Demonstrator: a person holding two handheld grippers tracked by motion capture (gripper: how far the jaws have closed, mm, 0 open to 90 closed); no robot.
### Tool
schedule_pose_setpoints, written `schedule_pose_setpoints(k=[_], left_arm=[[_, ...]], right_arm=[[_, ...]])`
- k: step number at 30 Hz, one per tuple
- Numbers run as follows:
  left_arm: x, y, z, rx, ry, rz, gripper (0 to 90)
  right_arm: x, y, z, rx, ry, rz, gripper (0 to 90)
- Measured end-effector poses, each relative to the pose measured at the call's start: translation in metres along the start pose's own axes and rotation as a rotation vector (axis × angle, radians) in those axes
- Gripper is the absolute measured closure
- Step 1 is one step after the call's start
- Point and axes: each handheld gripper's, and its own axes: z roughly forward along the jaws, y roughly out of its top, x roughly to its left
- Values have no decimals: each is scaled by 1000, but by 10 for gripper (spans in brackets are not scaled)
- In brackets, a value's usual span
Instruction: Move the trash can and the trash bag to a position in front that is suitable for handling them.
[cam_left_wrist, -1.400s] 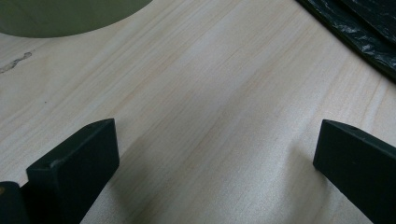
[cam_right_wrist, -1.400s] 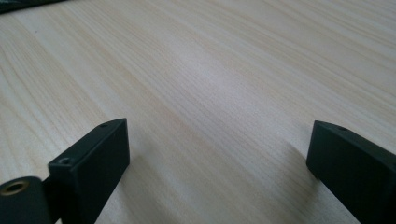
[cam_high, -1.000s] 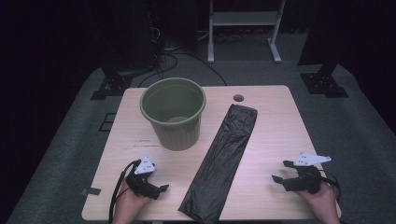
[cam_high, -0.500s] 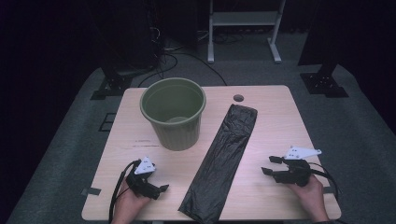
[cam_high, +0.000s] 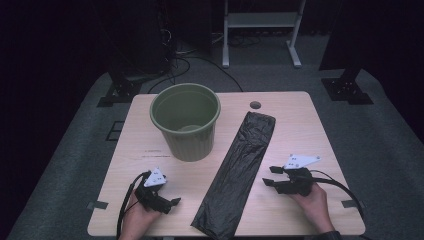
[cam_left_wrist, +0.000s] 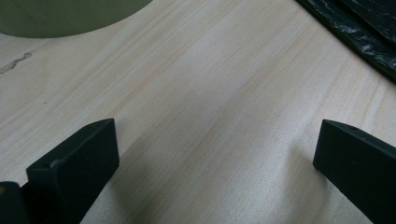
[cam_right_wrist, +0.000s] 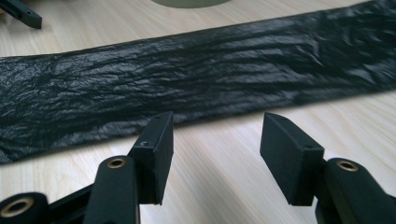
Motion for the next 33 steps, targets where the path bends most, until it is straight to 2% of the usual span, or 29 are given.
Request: schedule_pose_setpoints(k=[9, 19, 22, 26, 27, 30, 31, 32, 33], left_arm=[[0, 0, 0, 0, 0, -1, 0], [0, 0, 0, -1, 0, -1, 0], [0, 0, 0, -1, 0, -1, 0], [0, 0, 0, 0, 0, 1, 0], [0, 0, 0, 0, 0, 0, 0], [0, 0, 0, 0, 0, 1, 0], [0, 0, 0, 0, 0, 0, 0], [0, 0, 0, 1, 0, 1, 0], [0, 0, 0, 1, 0, 1, 0]], right_arm=[[12, 8, 22, 9, 35, -30, 434], [10, 7, 40, -12, 63, -1, 433], [14, 9, 50, 29, 41, -38, 432], [15, 7, 55, 63, 37, -52, 448], [17, 6, 54, 62, 21, -74, 523], [17, 5, 54, 61, 6, -88, 566], [17, 5, 53, 59, 3, -86, 614], [17, 4, 52, 56, 7, -93, 720], [17, 4, 52, 56, 7, -93, 720]])
